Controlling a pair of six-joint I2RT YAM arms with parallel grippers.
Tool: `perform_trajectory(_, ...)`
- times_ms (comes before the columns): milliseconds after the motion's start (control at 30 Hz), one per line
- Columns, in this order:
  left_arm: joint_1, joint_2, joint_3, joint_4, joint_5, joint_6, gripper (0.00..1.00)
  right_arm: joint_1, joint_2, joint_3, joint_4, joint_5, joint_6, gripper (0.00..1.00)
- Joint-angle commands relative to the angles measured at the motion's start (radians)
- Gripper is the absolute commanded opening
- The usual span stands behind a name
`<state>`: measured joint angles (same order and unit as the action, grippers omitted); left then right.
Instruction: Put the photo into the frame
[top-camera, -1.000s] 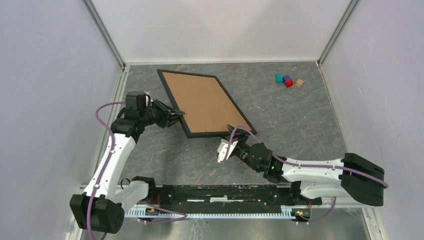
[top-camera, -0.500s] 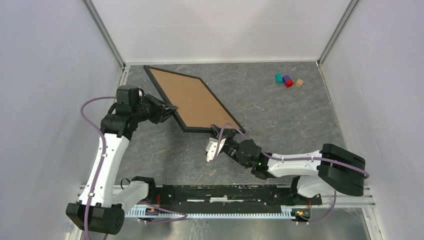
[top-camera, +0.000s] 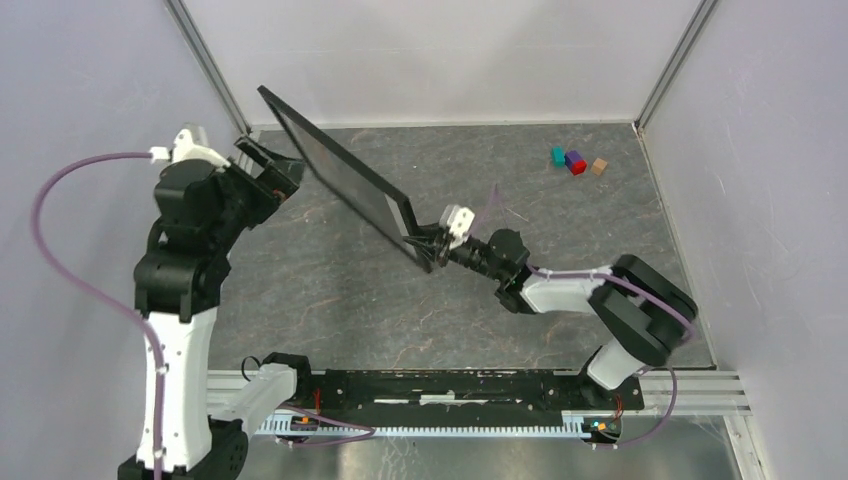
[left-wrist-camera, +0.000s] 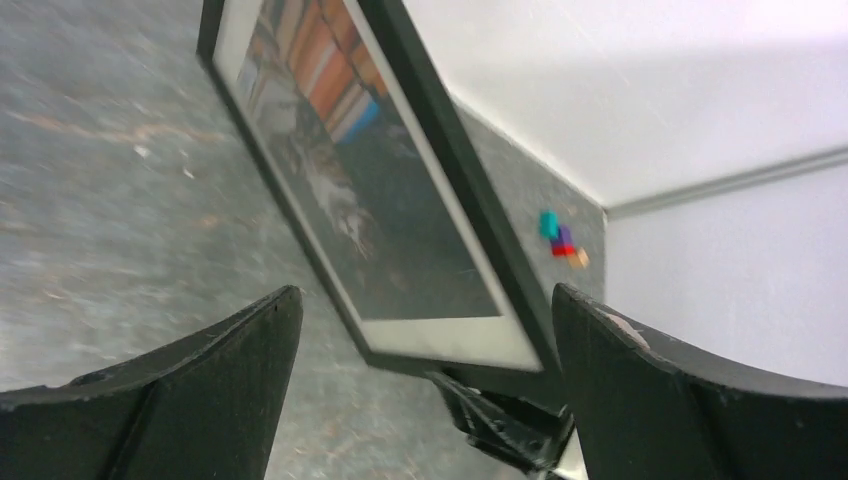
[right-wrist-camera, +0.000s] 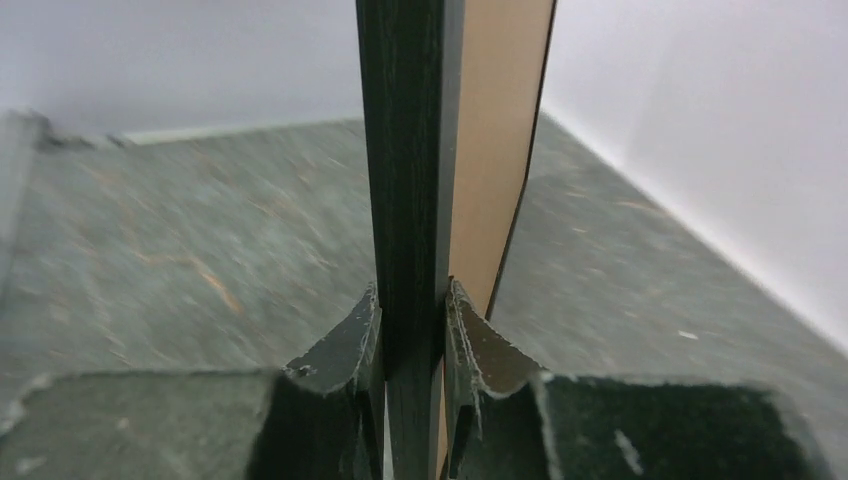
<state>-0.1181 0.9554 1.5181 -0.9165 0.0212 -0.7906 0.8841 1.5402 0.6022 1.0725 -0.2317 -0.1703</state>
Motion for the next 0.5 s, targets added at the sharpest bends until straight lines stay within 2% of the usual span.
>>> perform_trajectory(0,0.004,-0.064,0.063,-0.056,-0.237,0.206,1.0,-0.078,0.134,0.126,0.327,-0.474,0.633,0.0)
perform_trajectory(67,0.005,-0.075,0.063,-0.056,-0.258,0.222,1.0,-0.116,0.205,0.168,0.382,-0.513,0.782,0.0)
perform_trajectory(133,0.004,-0.079,0.062,-0.058,-0.259,0.231,1.0,-0.151,0.263,0.206,0.361,-0.506,0.884,0.0)
perform_trajectory(367,0.004,-0.084,0.012,-0.036,-0.225,0.216,1.0,-0.256,0.391,0.258,0.158,-0.278,0.994,0.0)
perform_trajectory(467,0.005,-0.085,-0.001,-0.03,-0.207,0.208,1.0,-0.3,0.498,0.38,0.091,-0.301,1.038,0.0)
